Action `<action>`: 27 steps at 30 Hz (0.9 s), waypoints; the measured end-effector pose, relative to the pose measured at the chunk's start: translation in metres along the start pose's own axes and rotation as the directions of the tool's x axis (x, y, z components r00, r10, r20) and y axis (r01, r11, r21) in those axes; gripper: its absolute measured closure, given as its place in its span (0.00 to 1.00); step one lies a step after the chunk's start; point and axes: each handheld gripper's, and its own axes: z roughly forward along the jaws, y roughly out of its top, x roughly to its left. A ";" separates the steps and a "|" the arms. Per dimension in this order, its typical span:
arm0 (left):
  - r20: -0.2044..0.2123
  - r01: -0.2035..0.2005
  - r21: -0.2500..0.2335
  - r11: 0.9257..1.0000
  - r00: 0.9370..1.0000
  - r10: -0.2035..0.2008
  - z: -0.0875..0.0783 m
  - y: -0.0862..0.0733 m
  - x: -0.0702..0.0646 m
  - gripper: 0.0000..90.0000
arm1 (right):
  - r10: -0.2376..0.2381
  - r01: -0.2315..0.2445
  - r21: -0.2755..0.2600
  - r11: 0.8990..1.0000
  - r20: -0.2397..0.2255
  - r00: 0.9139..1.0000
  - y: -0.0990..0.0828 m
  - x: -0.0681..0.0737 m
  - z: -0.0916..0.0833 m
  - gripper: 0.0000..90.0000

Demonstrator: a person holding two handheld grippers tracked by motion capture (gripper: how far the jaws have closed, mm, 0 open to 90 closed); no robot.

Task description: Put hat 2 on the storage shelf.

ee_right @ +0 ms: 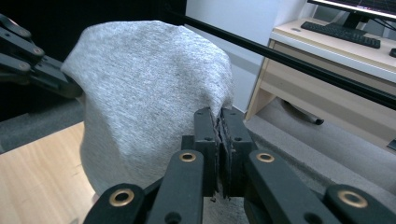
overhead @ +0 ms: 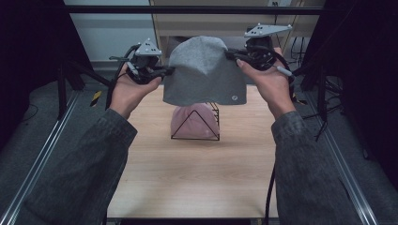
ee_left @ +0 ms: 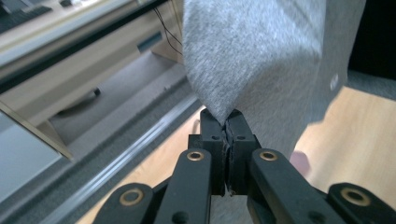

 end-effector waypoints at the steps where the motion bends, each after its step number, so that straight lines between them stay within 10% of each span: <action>1: -0.008 0.005 -0.013 1.000 1.000 -0.005 0.001 0.002 0.005 0.97 | 0.006 -0.006 -0.004 1.000 -0.003 1.000 0.001 -0.002 0.003 0.97; 19: -0.036 0.056 0.031 0.998 0.998 -0.055 0.049 -0.033 0.037 0.97 | 0.053 -0.052 0.057 0.997 -0.013 0.999 -0.021 -0.024 0.065 0.97; 27: -0.011 0.073 0.095 0.993 0.997 -0.072 0.069 -0.066 0.030 0.97 | 0.062 -0.058 0.132 0.990 -0.024 0.998 -0.056 -0.020 0.081 0.97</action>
